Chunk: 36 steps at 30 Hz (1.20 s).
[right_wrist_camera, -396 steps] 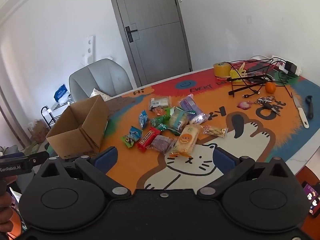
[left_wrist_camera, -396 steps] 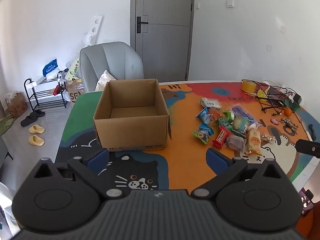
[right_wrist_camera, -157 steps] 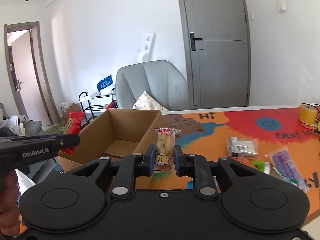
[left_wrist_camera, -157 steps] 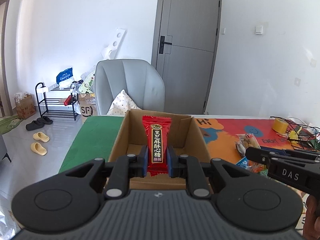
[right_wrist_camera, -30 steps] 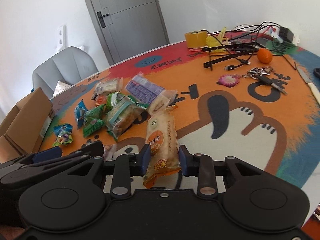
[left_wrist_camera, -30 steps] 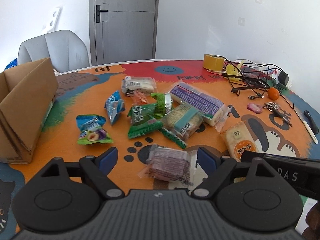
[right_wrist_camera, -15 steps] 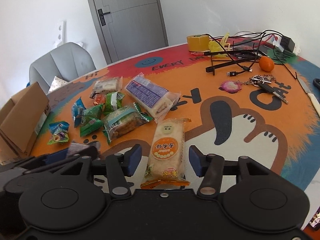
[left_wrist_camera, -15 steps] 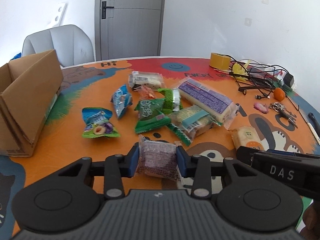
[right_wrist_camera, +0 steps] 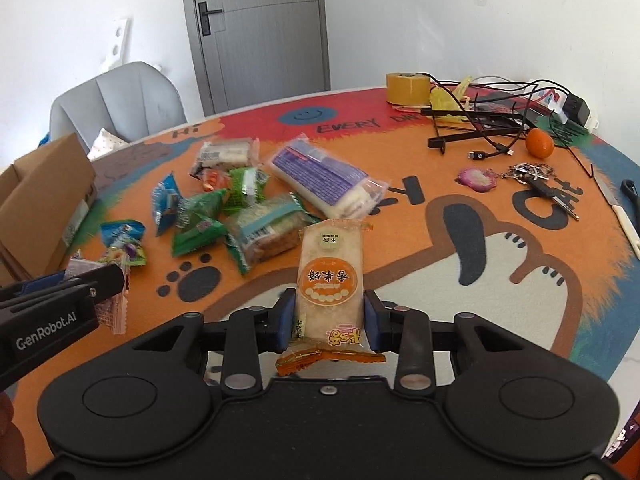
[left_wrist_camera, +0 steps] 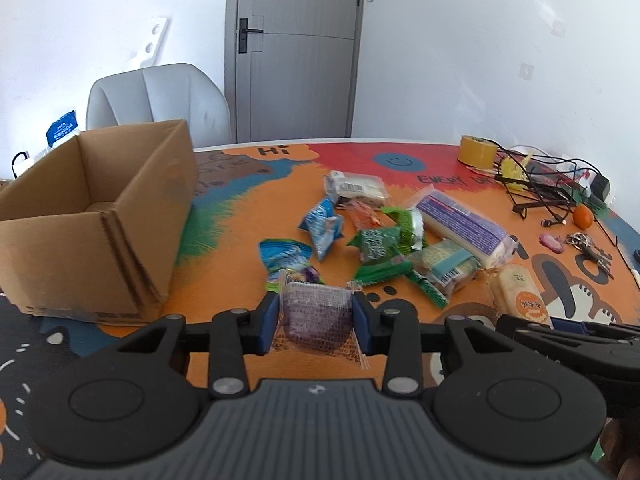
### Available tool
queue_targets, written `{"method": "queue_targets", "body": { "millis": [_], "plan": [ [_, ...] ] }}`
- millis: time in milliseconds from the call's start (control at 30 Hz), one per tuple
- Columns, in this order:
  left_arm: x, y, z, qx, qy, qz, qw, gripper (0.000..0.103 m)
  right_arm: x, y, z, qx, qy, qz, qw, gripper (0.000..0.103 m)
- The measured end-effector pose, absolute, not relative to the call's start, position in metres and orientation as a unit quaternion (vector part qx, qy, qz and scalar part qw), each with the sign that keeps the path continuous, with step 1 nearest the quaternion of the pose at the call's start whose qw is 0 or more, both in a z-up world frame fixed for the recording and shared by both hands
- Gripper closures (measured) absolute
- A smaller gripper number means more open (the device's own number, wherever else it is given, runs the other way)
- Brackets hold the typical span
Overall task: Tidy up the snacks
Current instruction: 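Carry both snacks into the box and open left gripper to drop purple snack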
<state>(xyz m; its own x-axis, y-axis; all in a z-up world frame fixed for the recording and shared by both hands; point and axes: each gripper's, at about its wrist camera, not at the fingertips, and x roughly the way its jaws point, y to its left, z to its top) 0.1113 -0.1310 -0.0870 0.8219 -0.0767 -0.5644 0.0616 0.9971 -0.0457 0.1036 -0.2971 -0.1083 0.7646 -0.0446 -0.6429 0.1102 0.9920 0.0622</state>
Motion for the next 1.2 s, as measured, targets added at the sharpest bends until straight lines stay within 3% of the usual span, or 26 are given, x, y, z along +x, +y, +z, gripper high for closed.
{"method": "queue_targets", "body": {
  "millis": [1200],
  "plan": [
    [0.107, -0.036, -0.007, -0.037, 0.208, 0.054, 0.976, 0.065, 0.113, -0.193, -0.022, 0.042, 0.226, 0.1, 0.968, 0.067]
  ]
}}
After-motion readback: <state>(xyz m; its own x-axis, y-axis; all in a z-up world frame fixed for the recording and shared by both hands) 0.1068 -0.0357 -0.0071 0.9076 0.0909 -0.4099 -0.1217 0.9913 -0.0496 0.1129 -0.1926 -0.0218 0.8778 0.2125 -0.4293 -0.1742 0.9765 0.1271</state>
